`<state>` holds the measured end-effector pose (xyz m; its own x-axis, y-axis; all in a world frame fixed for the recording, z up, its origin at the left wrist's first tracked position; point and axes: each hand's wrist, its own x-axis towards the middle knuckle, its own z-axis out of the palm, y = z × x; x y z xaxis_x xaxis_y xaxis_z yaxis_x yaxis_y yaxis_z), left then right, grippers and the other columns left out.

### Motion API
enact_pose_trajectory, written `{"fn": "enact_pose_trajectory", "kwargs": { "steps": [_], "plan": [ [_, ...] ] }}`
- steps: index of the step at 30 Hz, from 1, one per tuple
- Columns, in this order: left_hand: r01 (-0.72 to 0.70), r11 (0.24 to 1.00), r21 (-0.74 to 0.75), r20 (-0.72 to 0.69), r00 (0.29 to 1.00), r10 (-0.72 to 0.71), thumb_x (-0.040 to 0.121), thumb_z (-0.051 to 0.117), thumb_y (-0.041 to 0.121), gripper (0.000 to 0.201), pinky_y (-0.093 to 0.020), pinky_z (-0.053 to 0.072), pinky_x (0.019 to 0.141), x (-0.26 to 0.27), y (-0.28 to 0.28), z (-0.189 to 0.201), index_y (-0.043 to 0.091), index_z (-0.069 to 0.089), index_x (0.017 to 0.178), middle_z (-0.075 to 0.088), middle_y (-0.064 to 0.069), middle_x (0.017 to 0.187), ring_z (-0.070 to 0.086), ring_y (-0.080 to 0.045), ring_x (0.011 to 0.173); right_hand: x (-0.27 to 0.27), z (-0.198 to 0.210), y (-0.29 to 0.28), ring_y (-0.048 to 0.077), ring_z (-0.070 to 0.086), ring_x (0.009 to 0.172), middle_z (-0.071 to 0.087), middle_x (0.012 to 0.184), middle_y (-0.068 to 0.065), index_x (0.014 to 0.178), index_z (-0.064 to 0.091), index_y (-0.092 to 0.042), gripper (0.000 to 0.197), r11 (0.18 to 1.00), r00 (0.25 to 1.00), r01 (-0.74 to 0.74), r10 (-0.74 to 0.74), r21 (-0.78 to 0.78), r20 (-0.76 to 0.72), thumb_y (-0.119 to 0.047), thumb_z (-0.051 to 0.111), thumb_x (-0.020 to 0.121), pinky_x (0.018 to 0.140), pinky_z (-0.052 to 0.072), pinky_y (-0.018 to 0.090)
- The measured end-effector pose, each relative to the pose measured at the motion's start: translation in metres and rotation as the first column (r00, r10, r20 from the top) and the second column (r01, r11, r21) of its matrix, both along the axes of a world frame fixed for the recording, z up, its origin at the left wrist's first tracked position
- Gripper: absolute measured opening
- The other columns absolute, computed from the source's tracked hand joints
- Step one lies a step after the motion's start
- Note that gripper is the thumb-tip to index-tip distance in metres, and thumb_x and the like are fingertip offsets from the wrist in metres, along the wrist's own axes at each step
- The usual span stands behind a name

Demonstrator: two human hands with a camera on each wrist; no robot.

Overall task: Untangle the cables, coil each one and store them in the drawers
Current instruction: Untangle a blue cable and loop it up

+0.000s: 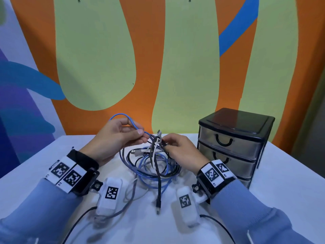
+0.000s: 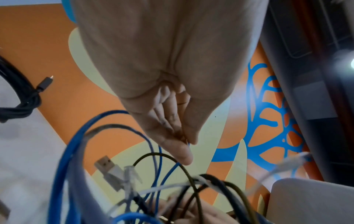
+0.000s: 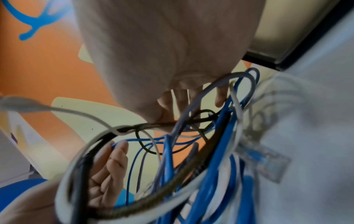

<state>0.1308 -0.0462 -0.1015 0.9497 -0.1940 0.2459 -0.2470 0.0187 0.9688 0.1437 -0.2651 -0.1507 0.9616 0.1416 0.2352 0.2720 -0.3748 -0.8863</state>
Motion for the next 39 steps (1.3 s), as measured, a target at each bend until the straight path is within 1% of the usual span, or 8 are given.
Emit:
{"fn": "enact_pose_trajectory", "kwargs": {
  "steps": [8,12,19,24,28,31,33,39],
  "plan": [
    [-0.151,0.976,0.154,0.15,0.98,0.128,0.089,0.075,-0.013,0.016,-0.038,0.067,0.083,0.004,0.0,-0.005,-0.015,0.062,0.095,0.077,-0.031,0.088,0.078,-0.043,0.089,-0.007,0.009,0.006,0.019,0.054,0.073,0.06,0.081,0.005,0.074,0.064,-0.015,0.01,0.914,0.998,-0.004,0.027,0.406,-0.052,-0.018,0.055,0.073,0.07,0.043,0.035],
    [-0.13,0.977,0.167,0.163,0.981,0.103,0.089,0.074,-0.014,0.013,-0.034,0.066,0.081,0.005,-0.005,-0.011,-0.013,0.062,0.092,0.077,-0.028,0.086,0.079,-0.041,0.087,-0.008,0.01,0.008,0.014,0.055,0.061,0.061,0.074,0.004,0.079,0.063,-0.01,0.026,0.815,0.991,-0.003,0.081,0.58,-0.109,-0.015,0.05,0.1,0.058,0.046,0.022],
    [-0.161,0.969,0.187,0.235,0.965,0.115,0.089,0.076,-0.01,0.01,-0.042,0.066,0.086,0.006,-0.007,-0.014,-0.006,0.067,0.092,0.081,-0.018,0.089,0.08,-0.036,0.087,-0.006,0.004,0.004,0.012,0.068,0.078,0.078,0.094,0.011,0.102,0.079,-0.012,0.01,0.909,0.997,-0.068,0.048,0.412,0.057,-0.008,0.071,0.097,0.077,0.057,0.023],
    [-0.165,0.955,0.246,0.191,0.974,0.119,0.091,0.079,0.0,0.011,-0.051,0.064,0.09,0.003,-0.01,-0.009,-0.003,0.07,0.097,0.08,-0.019,0.088,0.079,-0.033,0.084,-0.009,0.009,0.001,0.012,0.071,0.084,0.078,0.084,-0.007,0.089,0.082,-0.022,0.009,0.989,0.953,0.095,-0.123,0.112,0.276,-0.026,0.076,0.095,0.082,0.057,0.03],
    [-0.27,0.893,0.361,0.122,0.963,0.242,0.092,0.08,0.044,0.044,-0.039,0.06,0.057,-0.006,-0.011,0.005,0.003,0.063,0.098,0.077,-0.015,0.078,0.072,-0.026,0.063,-0.013,0.012,0.003,0.008,0.066,0.077,0.075,0.082,-0.005,0.09,0.075,-0.027,0.012,0.983,0.917,0.168,-0.185,0.08,0.352,-0.032,0.069,0.099,0.073,0.051,0.029],
    [-0.502,0.689,0.522,0.292,0.865,0.409,0.09,0.054,0.082,0.083,-0.043,0.054,0.06,-0.005,0.001,0.011,0.001,0.061,0.074,0.067,-0.01,0.057,0.063,-0.032,0.054,-0.011,0.011,0.004,0.015,0.044,0.055,0.072,0.08,0.012,0.094,0.062,-0.029,0.014,0.987,0.94,0.15,-0.16,0.057,0.302,-0.038,0.057,0.104,0.058,0.035,0.036],
    [-0.639,0.565,0.522,0.419,0.769,0.482,0.091,0.049,0.085,0.088,-0.046,0.048,0.06,-0.002,0.012,0.011,0.002,0.05,0.061,0.045,-0.013,0.052,0.048,-0.035,0.054,-0.011,0.011,0.004,0.011,0.038,0.049,0.072,0.079,0.01,0.095,0.056,-0.029,0.015,0.987,0.943,0.159,-0.158,0.019,0.292,-0.037,0.051,0.106,0.057,0.031,0.033],
    [-0.777,0.62,0.105,0.71,0.495,0.5,0.091,0.079,0.043,0.033,-0.033,0.035,0.067,-0.009,0.003,0.017,0.02,0.057,0.085,0.053,0.004,0.082,0.049,-0.02,0.076,-0.019,0.019,0.008,0.003,0.057,0.093,0.061,0.102,-0.01,0.094,0.069,-0.027,0.01,0.98,0.881,0.198,-0.188,0.021,0.434,-0.029,0.064,0.102,0.072,0.038,0.01]
  ]
}}
